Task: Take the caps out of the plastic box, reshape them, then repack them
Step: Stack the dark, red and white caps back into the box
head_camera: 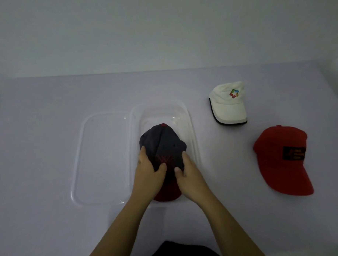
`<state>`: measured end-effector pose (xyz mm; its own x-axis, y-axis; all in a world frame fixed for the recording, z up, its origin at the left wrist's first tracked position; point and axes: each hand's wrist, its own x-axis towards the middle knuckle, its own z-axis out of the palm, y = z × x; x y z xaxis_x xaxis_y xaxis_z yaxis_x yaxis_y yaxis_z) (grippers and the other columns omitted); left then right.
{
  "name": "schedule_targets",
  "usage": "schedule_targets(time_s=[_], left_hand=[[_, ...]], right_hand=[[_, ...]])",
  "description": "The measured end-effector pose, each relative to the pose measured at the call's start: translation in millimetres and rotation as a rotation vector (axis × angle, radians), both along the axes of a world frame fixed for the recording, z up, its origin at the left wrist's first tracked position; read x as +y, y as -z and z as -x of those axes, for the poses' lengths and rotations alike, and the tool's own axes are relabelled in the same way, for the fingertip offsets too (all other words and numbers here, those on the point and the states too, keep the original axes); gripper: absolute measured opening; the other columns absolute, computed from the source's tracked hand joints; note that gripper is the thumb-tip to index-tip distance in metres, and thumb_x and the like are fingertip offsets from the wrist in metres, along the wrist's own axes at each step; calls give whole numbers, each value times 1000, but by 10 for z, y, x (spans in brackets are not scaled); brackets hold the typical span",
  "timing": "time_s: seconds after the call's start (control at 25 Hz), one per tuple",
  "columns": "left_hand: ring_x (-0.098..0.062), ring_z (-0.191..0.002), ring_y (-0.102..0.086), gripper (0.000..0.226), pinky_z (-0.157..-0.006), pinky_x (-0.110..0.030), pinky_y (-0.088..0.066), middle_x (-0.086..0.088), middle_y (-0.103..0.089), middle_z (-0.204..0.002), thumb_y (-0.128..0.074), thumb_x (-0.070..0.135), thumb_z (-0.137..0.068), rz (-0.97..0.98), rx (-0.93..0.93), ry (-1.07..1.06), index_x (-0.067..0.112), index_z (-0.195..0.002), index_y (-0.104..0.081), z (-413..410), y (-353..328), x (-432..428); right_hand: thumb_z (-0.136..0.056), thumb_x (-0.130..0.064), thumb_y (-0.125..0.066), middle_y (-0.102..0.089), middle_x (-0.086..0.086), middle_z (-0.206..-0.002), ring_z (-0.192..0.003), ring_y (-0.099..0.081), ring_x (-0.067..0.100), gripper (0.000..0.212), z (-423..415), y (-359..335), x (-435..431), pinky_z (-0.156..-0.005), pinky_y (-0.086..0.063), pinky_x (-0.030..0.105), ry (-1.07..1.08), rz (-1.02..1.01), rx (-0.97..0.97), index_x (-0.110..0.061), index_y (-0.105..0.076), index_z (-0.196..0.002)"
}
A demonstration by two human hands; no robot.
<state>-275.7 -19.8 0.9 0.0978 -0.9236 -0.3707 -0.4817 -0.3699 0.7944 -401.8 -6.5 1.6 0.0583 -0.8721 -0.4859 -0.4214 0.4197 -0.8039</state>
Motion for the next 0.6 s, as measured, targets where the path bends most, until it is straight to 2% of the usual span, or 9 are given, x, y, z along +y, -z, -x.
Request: schedule_targets(time_s=[0.08,0.16,0.24,0.44,0.6], left_hand=[[-24,-129,-44,66,-106,-42,-41,-8,-38,-147,-51,21,-91,97,-31,-21,16,-147,-18,152,-165,-54],[-20,-135,-37,60,-111,-31,-28,-3,-32,-152,-45,23,-95,171,-24,-18,18,-149,-18,383,-326,-83],[-10,-136,-31,57,-107,-21,-20,2,-29,-154,-41,24,-98,189,8,7,18,-150,-17,674,-446,-83],[-11,-142,-25,60,-114,-26,-21,4,-23,-156,-43,33,-97,132,129,140,20,-149,-16,1476,-361,-36],[-10,-137,-33,60,-103,-22,-29,7,-32,-152,-48,39,-94,-29,217,144,24,-147,-24,2083,-144,-71]], right_hand=[[-100,-22,-37,-21,-16,-149,-135,-23,1,57,139,-187,5,-104,-19,15,41,68,-63,-26,-10,-149],[-99,-24,-39,-23,-25,-135,-126,-23,-6,53,349,-344,9,-103,-21,15,107,103,-119,-32,-17,-147],[-99,-24,-41,-26,-27,-135,-127,-24,-7,50,646,-429,15,-106,-23,17,176,154,-159,-36,-23,-144],[-96,-20,-47,-36,-17,-139,-128,-31,0,49,1690,-330,84,-108,-28,26,382,232,-58,-33,-33,-141],[-89,-21,-60,-41,3,-142,-130,-39,18,57,2648,-6,260,-108,-33,36,531,224,194,-19,-36,-141]])
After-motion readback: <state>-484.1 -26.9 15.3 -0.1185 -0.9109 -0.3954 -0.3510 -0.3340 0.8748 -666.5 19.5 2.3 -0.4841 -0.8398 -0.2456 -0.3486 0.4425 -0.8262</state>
